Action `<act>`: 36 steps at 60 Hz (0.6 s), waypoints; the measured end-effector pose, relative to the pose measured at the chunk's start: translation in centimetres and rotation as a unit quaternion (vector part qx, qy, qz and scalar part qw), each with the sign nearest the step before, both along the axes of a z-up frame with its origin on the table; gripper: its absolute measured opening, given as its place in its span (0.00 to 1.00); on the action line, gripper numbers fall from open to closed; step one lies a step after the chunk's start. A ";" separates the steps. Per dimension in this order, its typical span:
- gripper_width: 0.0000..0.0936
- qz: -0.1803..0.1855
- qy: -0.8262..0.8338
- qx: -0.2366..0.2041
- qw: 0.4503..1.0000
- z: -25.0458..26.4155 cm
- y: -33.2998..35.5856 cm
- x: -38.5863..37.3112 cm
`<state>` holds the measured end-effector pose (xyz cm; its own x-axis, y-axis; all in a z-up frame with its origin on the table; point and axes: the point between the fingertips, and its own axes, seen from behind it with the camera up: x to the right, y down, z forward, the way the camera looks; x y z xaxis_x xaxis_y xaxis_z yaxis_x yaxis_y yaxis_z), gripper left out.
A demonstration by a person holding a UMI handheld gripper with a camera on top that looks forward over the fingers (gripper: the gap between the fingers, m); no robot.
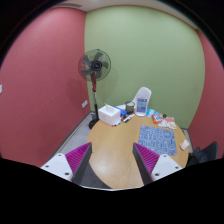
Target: Arrange mouse
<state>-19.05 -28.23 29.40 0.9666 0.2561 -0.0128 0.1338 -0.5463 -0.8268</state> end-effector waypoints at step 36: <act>0.90 -0.143 -0.027 -0.075 0.986 -19.3 4.1 33.6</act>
